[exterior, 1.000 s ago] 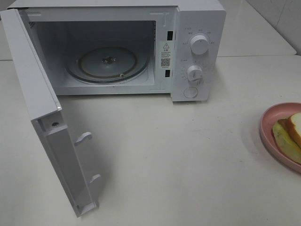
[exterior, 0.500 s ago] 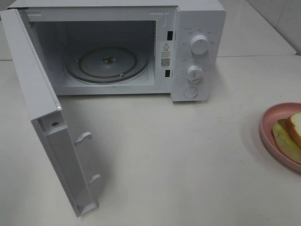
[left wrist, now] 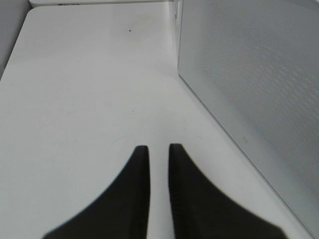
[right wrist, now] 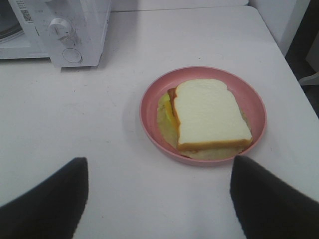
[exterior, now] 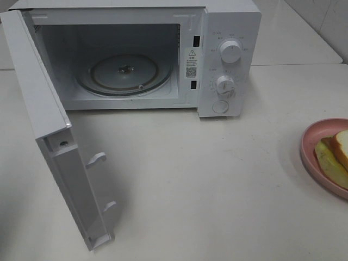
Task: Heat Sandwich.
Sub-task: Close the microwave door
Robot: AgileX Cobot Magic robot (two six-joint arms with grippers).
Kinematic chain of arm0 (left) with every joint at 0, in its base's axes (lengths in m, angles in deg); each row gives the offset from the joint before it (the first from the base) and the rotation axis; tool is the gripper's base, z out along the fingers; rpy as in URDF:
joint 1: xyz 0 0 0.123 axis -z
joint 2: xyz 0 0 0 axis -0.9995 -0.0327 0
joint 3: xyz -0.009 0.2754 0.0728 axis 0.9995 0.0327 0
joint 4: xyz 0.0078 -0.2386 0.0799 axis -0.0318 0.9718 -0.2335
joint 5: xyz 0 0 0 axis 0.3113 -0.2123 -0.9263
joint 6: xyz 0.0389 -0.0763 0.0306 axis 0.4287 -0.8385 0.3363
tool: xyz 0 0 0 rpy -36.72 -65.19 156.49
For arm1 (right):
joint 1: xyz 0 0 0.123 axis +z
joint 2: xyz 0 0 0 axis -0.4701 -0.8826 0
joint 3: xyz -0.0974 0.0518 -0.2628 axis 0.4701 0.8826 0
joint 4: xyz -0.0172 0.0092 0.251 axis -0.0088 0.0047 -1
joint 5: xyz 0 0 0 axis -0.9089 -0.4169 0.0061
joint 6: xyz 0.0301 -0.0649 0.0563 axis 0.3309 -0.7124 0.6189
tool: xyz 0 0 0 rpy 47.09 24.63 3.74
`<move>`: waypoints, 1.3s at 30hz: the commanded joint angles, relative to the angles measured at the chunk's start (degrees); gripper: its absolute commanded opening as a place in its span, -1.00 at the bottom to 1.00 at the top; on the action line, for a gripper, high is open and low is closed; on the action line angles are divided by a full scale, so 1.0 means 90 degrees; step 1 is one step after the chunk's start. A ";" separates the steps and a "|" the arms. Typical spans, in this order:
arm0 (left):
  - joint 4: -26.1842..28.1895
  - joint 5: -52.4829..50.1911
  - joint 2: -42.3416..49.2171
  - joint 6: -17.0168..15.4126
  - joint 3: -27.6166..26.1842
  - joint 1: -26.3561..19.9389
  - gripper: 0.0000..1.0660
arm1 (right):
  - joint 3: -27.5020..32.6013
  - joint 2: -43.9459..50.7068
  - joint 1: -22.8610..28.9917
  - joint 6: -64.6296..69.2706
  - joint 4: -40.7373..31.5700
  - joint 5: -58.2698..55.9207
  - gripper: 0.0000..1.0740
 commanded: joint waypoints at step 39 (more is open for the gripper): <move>-0.1808 -0.9607 -0.5685 -0.0159 0.1216 -0.0006 -1.00 | 0.0025 0.0178 -0.0045 -0.0006 0.0006 0.0051 0.40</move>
